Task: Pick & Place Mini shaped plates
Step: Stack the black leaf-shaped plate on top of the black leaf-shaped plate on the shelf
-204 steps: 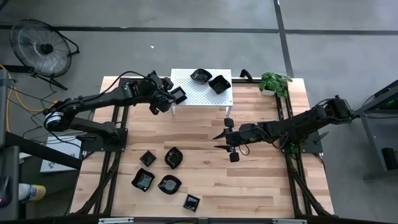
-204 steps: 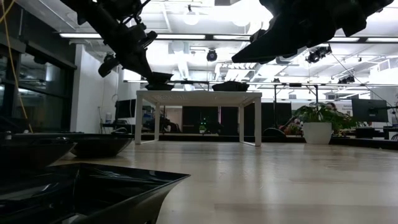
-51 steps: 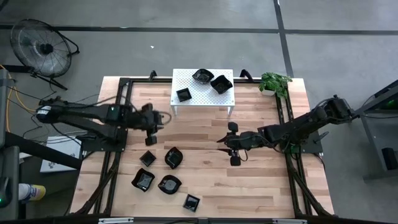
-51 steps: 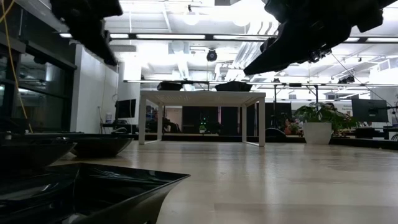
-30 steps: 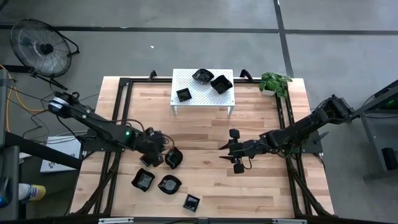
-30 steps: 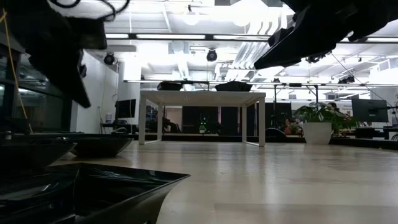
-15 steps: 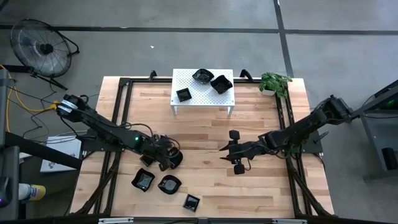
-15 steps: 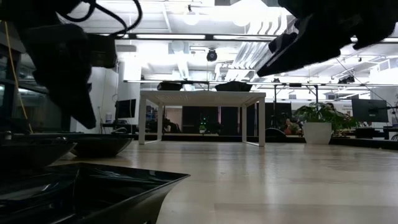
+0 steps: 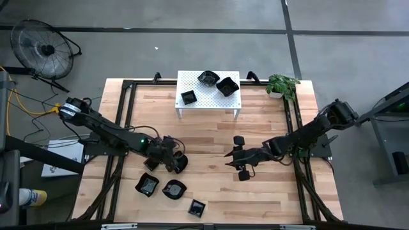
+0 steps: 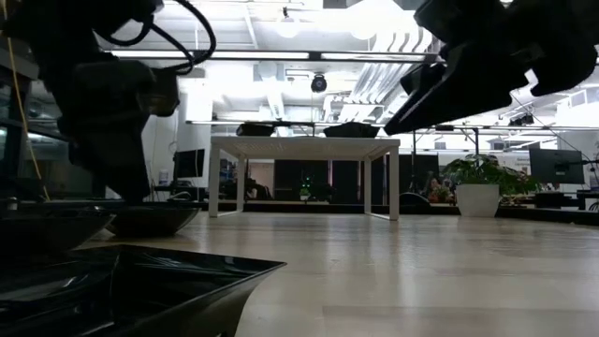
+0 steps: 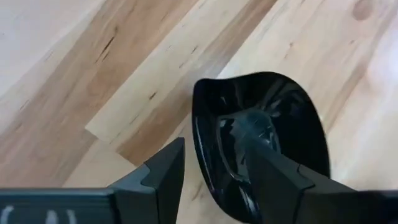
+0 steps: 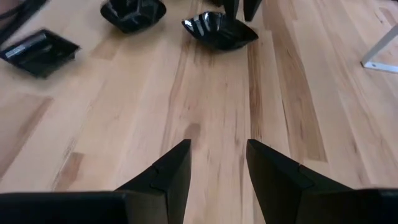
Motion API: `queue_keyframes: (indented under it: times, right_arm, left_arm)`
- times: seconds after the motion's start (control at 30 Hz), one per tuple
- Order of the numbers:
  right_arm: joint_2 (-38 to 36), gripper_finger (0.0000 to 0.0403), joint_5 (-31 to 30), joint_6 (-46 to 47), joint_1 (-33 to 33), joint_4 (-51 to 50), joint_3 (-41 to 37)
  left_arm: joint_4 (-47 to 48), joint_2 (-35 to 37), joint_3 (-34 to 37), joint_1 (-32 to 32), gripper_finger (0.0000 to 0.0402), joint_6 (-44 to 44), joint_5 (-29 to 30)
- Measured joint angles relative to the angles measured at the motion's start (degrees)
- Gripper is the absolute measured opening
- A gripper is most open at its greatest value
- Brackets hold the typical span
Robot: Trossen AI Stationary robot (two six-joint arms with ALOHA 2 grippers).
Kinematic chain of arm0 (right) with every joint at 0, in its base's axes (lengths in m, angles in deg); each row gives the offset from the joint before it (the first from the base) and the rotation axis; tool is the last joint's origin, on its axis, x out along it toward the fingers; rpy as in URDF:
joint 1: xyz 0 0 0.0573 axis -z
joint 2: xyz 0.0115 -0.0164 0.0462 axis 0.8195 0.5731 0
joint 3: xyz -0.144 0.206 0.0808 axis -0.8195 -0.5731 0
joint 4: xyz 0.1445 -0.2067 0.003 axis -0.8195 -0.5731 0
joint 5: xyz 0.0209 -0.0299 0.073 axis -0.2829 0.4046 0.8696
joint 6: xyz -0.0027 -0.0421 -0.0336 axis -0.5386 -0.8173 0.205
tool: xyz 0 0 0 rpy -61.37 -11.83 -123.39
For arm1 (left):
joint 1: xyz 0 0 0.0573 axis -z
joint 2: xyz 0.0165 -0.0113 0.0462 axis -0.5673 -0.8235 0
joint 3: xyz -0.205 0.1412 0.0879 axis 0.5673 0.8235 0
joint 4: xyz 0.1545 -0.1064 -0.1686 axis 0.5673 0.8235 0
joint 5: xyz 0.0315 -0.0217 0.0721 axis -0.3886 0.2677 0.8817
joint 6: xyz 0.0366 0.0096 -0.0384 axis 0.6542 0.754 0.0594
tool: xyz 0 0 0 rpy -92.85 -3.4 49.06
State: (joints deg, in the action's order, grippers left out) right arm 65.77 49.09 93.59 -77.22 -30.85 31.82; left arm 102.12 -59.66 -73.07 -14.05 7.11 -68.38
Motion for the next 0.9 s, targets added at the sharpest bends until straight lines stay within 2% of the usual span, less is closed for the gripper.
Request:
queue_keyframes:
  times: [0.23,0.43,0.77,0.9]
  right_arm:
    - [0.06,0.0149,0.21,-0.37,-0.12,0.43,-0.02]
    - [0.04,0.0149,0.22,-0.26,-0.12,0.40,-0.02]
    - [0.04,0.0149,0.23,-0.33,-0.12,0.95,-0.02]
    - [0.04,0.0149,0.23,-0.34,-0.12,0.93,-0.02]
  left_arm:
    - [0.57,-1.87,0.09,-1.53,0.0166,-0.55,-0.63]
    - [-1.18,-5.09,-0.02,-1.37,0.0166,-0.34,-4.05]
    - [-1.44,-3.16,0.04,-1.44,0.0165,1.61,-3.53]
    - [-1.33,-3.16,0.04,-1.44,0.0150,1.79,-4.15]
